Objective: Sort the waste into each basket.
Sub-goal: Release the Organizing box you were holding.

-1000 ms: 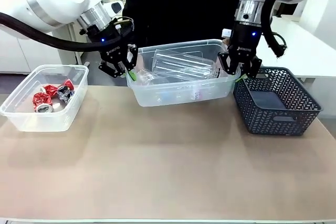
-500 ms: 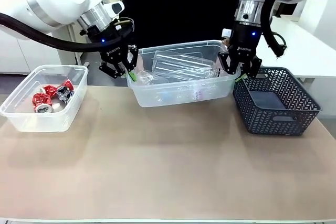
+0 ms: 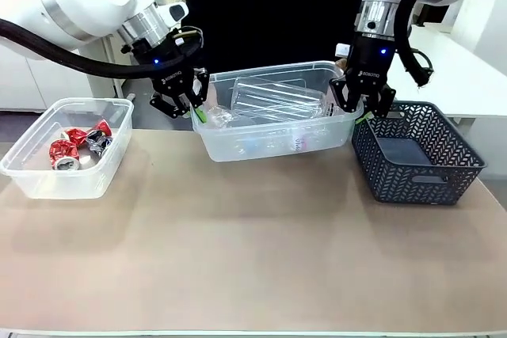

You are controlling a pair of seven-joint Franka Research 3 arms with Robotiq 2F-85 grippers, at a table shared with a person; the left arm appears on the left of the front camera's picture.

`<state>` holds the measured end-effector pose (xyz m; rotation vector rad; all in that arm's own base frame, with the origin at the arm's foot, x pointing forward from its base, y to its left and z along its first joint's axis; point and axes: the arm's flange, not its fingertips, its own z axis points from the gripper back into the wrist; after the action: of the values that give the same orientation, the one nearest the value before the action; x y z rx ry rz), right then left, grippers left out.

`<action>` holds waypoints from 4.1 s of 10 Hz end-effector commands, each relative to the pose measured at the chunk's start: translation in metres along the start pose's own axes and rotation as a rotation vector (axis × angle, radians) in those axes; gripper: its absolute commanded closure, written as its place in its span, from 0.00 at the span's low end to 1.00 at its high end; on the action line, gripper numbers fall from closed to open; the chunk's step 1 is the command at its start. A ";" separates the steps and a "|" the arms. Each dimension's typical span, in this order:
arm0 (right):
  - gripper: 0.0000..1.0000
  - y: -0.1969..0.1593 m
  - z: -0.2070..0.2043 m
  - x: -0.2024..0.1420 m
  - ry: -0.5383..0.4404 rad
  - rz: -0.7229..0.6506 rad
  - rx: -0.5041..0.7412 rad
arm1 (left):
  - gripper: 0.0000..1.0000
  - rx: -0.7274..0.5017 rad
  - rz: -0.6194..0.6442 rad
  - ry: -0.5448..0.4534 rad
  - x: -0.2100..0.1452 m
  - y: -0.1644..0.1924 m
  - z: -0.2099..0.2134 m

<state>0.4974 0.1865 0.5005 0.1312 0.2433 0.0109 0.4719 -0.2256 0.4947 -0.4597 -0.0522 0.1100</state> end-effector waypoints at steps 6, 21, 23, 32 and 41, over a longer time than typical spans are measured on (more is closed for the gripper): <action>0.00 -0.009 0.010 -0.053 -0.232 0.003 -0.050 | 0.00 0.025 -0.009 -0.069 -0.006 -0.011 0.019; 0.00 -0.011 0.011 -0.056 -0.308 0.013 -0.013 | 0.00 0.018 -0.021 -0.060 -0.016 -0.004 0.027; 0.00 -0.011 0.011 -0.056 -0.308 0.013 -0.013 | 0.00 0.018 -0.021 -0.060 -0.016 -0.004 0.027; 0.00 -0.083 -0.005 -0.229 -0.377 -0.114 0.373 | 0.00 -0.062 -0.361 0.067 -0.172 0.048 0.091; 0.00 -0.169 0.028 -0.248 0.061 0.008 1.656 | 0.00 -0.933 -0.205 0.106 -0.150 0.144 0.110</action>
<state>0.2471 0.0087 0.5815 1.2119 0.0221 -0.1768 0.2921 -0.0798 0.5428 -0.9851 -0.0942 -0.1961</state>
